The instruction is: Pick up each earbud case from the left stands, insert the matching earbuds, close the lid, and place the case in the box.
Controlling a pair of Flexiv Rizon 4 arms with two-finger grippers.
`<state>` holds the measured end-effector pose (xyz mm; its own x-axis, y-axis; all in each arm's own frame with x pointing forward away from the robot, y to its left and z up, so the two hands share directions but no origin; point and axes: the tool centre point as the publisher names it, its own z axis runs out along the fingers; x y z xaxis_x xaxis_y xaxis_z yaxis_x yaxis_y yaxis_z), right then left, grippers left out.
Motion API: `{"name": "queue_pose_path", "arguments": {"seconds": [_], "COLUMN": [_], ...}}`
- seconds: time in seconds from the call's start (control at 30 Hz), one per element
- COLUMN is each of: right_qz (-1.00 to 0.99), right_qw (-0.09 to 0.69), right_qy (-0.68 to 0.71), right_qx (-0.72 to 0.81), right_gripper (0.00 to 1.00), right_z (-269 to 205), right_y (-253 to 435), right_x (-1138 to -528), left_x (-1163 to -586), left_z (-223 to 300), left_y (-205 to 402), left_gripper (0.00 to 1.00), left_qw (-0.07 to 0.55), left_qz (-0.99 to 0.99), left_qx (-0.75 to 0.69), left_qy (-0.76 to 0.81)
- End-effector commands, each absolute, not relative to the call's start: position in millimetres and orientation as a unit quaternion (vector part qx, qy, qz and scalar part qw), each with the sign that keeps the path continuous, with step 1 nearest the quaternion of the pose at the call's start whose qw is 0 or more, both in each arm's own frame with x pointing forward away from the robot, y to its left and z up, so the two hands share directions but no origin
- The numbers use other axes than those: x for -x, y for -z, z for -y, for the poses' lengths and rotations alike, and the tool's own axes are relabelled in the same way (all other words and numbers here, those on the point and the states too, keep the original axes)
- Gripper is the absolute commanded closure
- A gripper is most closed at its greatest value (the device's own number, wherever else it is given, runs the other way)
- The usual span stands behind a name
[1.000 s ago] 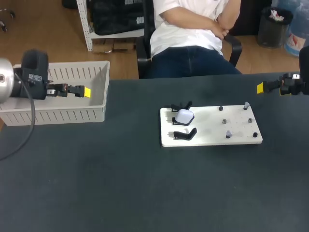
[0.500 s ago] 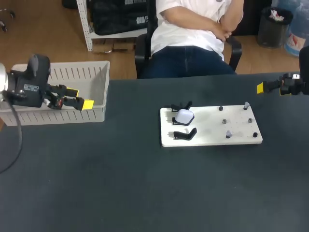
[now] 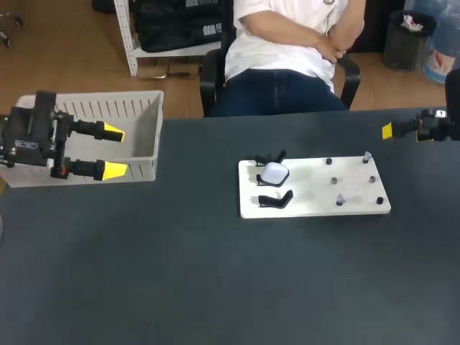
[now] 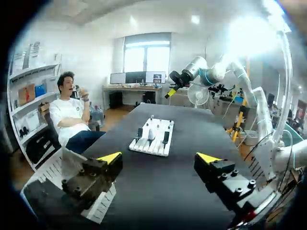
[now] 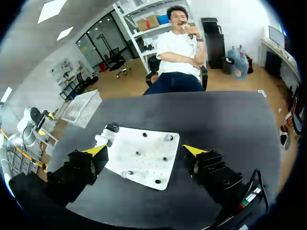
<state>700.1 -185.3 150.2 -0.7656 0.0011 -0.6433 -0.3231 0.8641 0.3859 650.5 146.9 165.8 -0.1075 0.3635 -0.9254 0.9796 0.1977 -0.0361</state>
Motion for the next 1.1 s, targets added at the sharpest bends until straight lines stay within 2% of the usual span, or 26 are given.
{"name": "queue_pose_path", "arguments": {"seconds": [0.03,0.3,1.1], "right_qz": [-0.907,-0.907,-0.907], "right_qw": [0.33,0.33,0.33], "right_qy": [-0.245,-0.245,-0.245], "right_qx": [0.089,0.089,0.089], "right_gripper": [0.0,0.0,0.0], "right_z": [186,186,186], "right_y": [-150,-150,-150], "right_x": [-700,-700,-700], "left_x": [-653,-650,-670], "left_z": [-150,-138,-34], "left_y": [-162,-155,-113], "left_gripper": [0.0,0.0,0.0], "left_qw": [0.459,0.456,0.39], "left_qz": [-0.607,-0.643,-0.603], "left_qx": [-0.5,-0.489,-0.593], "left_qy": [0.414,0.374,0.363]}}
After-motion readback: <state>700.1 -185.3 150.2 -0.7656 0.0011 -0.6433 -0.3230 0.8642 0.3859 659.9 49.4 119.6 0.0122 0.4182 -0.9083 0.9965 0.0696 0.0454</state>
